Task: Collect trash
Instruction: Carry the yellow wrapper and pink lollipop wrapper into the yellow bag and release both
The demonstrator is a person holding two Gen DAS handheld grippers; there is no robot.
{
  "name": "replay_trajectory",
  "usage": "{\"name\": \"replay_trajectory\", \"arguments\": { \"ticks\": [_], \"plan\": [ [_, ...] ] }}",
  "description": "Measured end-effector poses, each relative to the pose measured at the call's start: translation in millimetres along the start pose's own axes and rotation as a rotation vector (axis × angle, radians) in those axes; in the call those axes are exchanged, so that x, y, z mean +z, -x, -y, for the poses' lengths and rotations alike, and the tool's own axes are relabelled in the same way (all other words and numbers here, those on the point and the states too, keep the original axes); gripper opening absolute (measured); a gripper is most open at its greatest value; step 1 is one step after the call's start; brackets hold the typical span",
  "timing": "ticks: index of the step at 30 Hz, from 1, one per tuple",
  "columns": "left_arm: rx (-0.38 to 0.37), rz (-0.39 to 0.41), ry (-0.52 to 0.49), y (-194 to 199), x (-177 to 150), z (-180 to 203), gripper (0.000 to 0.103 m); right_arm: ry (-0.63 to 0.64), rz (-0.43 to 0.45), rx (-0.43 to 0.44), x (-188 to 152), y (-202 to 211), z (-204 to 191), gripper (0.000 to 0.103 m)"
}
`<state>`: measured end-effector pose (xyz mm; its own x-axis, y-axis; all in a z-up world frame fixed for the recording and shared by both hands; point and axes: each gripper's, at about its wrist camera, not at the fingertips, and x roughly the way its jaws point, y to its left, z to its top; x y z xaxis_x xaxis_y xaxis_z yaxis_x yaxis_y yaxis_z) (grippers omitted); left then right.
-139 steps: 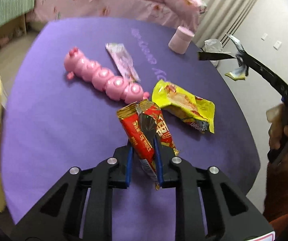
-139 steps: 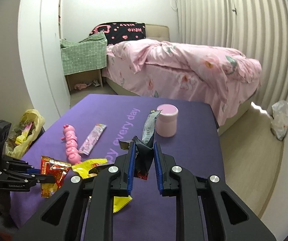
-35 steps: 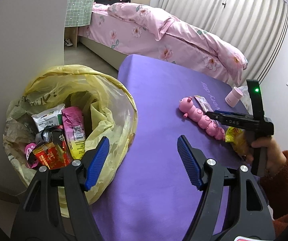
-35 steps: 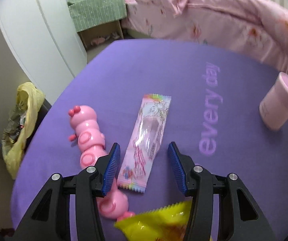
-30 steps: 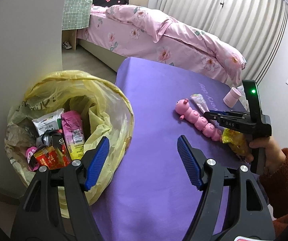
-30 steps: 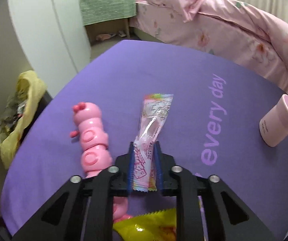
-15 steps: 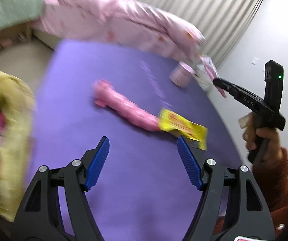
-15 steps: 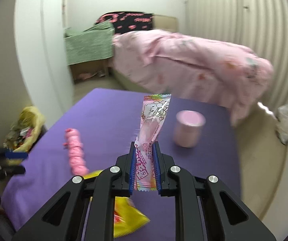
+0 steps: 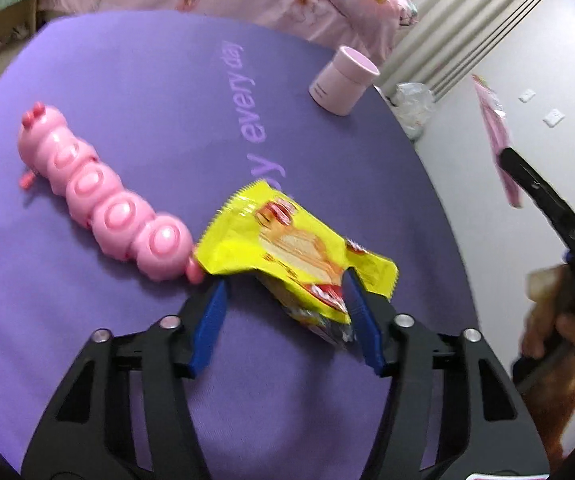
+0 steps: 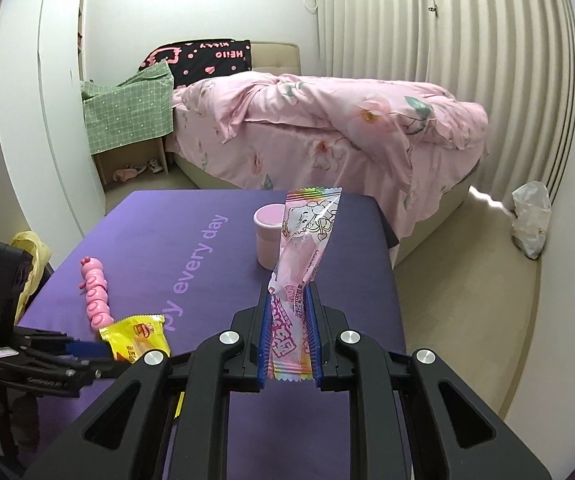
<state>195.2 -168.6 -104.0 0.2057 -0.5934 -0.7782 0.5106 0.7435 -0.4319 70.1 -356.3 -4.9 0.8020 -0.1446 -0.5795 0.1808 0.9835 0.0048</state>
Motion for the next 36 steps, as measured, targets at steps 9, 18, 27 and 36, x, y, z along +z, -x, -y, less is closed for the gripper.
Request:
{"name": "replay_trajectory", "arguments": {
  "ticks": [9, 18, 27, 36],
  "plan": [
    [0.005, 0.055, -0.098, 25, -8, 9, 0.006, -0.012, 0.039, 0.020, 3, 15, -5, 0.016],
    [0.056, 0.286, -0.160, 121, -14, 2, 0.006, 0.040, 0.097, 0.093, 17, 38, -40, 0.016],
    [0.157, 0.494, -0.146, 215, -26, -23, 0.006, 0.137, 0.171, 0.184, 36, 69, -95, 0.016],
    [0.256, 0.611, -0.081, 279, -53, -63, 0.006, 0.206, 0.203, 0.266, 48, 87, -143, 0.016]
  ]
}}
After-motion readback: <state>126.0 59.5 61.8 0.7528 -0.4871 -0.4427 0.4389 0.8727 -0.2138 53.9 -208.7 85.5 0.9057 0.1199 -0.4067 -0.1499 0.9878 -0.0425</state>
